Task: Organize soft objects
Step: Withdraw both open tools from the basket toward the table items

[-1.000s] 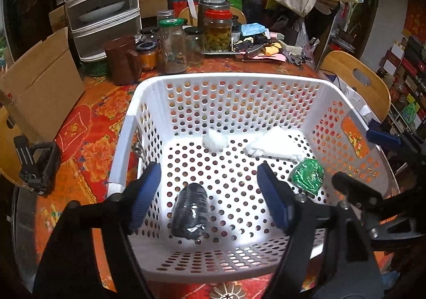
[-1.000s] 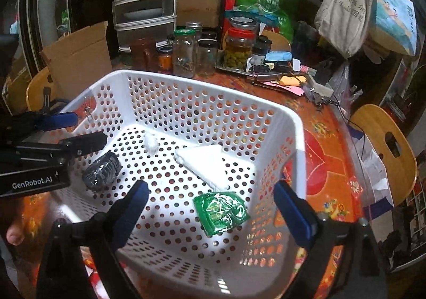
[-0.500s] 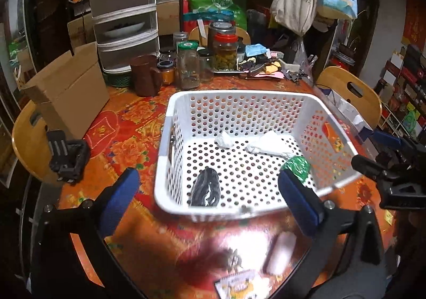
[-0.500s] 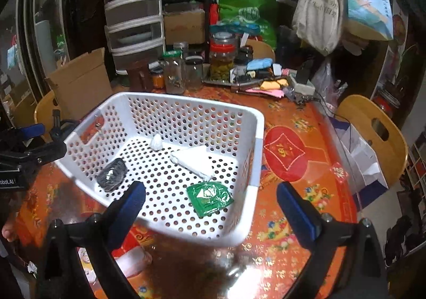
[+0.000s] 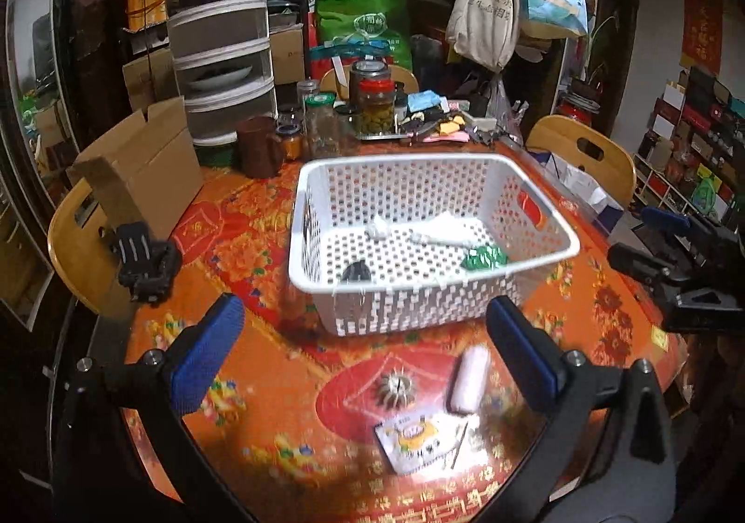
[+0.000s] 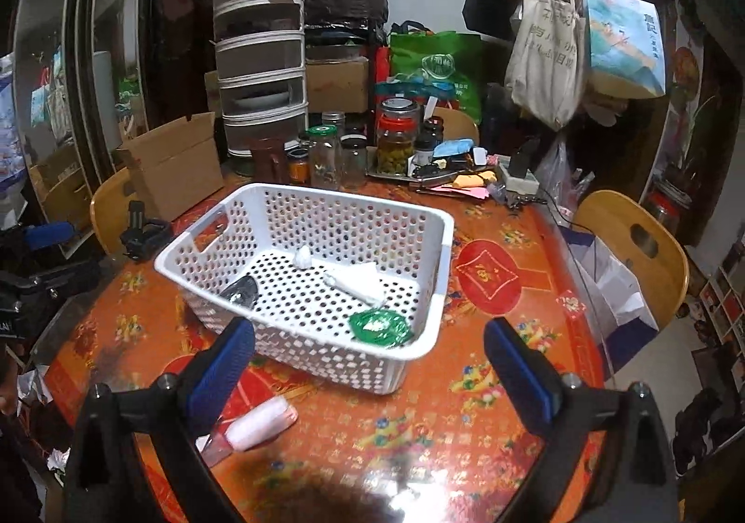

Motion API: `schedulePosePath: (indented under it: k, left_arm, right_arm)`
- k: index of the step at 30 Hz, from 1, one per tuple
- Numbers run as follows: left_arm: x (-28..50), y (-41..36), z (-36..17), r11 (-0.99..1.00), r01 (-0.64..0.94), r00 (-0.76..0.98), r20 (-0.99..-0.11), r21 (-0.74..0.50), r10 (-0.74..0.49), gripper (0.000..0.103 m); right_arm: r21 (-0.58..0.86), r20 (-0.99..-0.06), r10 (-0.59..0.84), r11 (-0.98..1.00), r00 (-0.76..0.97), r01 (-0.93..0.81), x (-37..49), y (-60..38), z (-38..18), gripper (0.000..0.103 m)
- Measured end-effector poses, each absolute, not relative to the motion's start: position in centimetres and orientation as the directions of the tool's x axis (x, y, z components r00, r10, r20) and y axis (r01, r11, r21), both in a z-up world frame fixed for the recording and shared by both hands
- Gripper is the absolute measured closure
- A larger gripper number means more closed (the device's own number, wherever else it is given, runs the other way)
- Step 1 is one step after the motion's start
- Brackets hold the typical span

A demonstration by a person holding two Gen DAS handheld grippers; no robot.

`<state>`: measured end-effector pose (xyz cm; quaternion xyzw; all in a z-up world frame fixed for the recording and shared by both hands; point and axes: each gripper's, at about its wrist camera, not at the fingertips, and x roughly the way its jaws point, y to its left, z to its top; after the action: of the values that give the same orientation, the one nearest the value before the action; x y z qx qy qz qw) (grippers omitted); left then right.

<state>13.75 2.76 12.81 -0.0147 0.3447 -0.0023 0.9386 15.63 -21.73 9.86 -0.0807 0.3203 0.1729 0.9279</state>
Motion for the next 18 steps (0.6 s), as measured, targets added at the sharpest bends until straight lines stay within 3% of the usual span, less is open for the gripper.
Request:
schedulePosePath:
  k: [11,18]
  left_arm:
    - [11.0,1.4,-0.3,0.988,0.013,0.635,-0.762,-0.157,-0.129,0.000]
    - [12.6,0.4,-5.3,0.982,-0.017,0.567,-0.811,-0.189,-0.146,0.002]
  right_arm:
    - [0.028,-0.663,0.325,0.911,0.674,-0.412,11.6,-22.5,2.5,0.004]
    - [0.091,-0.685,0.345,0.914,0.641,-0.395,10.9,-23.4,-0.6,0.004]
